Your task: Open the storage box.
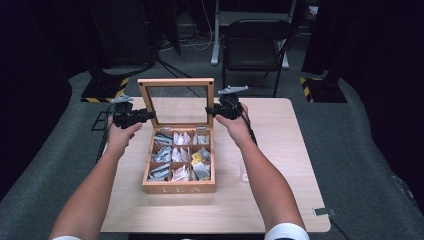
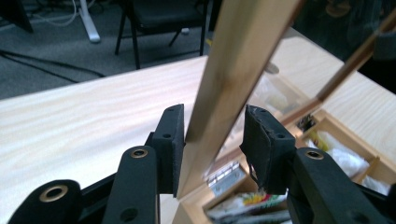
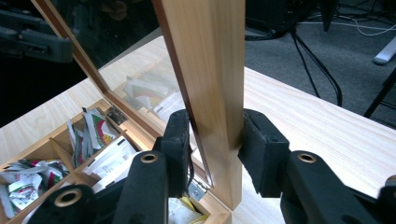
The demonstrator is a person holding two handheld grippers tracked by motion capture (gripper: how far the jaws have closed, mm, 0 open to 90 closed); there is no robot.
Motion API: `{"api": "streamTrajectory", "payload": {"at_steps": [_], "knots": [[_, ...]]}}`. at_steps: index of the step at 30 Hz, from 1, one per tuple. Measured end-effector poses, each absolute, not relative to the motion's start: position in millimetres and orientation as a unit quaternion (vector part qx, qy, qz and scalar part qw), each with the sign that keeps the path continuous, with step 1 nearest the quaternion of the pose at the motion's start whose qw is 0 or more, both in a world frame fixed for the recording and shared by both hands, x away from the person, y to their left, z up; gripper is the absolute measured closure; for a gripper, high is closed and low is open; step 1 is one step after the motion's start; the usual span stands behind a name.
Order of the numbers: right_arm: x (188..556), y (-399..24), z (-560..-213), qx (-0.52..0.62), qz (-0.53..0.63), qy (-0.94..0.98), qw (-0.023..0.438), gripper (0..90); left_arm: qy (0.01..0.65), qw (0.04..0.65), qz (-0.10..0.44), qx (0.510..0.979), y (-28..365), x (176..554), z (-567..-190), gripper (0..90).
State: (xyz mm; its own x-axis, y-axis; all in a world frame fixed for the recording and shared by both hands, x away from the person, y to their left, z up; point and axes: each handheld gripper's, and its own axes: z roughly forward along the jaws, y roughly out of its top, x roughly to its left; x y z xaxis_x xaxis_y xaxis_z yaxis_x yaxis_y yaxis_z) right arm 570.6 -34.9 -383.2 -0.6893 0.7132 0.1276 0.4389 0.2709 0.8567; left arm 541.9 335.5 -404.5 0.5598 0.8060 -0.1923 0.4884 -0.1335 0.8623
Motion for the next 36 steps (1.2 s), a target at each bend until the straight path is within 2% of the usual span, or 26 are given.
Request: {"api": "streamTrajectory", "payload": {"at_steps": [5,8,11,20,36], "knots": [[573.7,-35.5,-384.2,0.373,0.482,0.781,0.137,64.2,0.43,0.483,0.167,0.744,337.3,536.5,-406.5,56.1],[576.3,-34.8,-384.1,0.375,0.48,0.781,0.139,64.6,0.441,0.499,0.157,0.729,339.3,531.1,-407.2,56.1],[578.7,-34.2,-385.2,0.382,0.481,0.777,0.14,65.0,0.442,0.491,0.159,0.733,341.5,527.9,-406.7,56.2],[584.9,-32.7,-384.2,0.388,0.473,0.779,0.136,65.4,0.424,0.488,0.177,0.742,341.7,515.7,-399.0,56.1],[596.8,-30.0,-388.0,0.411,0.469,0.77,0.135,65.7,0.414,0.498,0.156,0.746,336.1,496.4,-393.5,55.3]]}}
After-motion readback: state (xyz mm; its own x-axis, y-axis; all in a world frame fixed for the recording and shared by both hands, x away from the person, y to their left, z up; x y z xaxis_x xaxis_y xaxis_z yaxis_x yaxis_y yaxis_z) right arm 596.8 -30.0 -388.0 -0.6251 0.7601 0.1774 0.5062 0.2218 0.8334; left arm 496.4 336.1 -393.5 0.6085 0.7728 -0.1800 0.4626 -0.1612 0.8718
